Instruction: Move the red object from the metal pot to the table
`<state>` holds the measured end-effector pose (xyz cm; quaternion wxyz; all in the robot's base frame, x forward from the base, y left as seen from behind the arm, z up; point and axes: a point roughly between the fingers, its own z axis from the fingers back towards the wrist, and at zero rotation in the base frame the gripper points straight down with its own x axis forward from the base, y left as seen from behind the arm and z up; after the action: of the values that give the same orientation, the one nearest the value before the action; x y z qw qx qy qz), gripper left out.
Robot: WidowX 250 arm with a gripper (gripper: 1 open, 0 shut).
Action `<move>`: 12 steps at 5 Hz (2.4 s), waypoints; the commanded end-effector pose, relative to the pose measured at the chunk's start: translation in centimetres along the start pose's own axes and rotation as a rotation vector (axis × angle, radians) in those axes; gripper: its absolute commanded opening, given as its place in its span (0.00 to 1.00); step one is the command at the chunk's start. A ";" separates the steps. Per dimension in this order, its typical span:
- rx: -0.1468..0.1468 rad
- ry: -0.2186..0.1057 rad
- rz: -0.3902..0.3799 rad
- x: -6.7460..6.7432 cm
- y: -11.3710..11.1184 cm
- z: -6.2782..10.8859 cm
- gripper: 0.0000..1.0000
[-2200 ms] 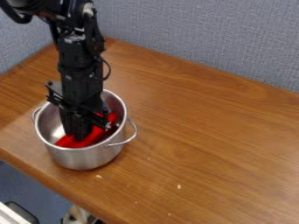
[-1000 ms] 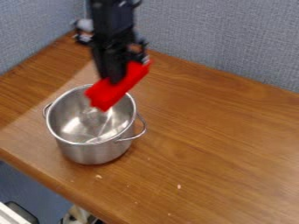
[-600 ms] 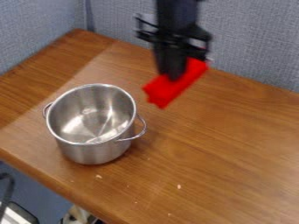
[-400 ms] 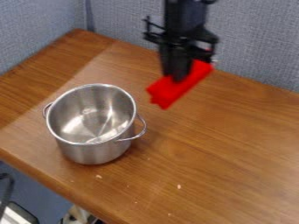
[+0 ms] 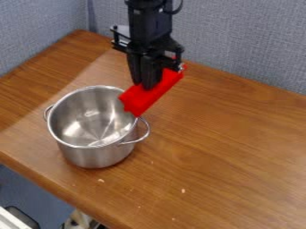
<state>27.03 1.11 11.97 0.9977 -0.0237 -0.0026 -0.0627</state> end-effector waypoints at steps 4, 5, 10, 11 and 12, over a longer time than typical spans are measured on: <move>-0.014 -0.089 -0.039 3.3 -2.0 -3.3 0.00; -0.018 -0.074 -0.059 3.2 -2.4 -4.8 0.00; -0.013 -0.025 -0.068 2.3 -2.9 -7.3 0.00; -0.015 -0.011 -0.065 2.1 -3.1 -7.5 0.00; -0.014 0.003 -0.063 1.9 -3.2 -7.6 0.00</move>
<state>28.78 -2.28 4.56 0.9958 -0.0313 -0.0051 -0.0864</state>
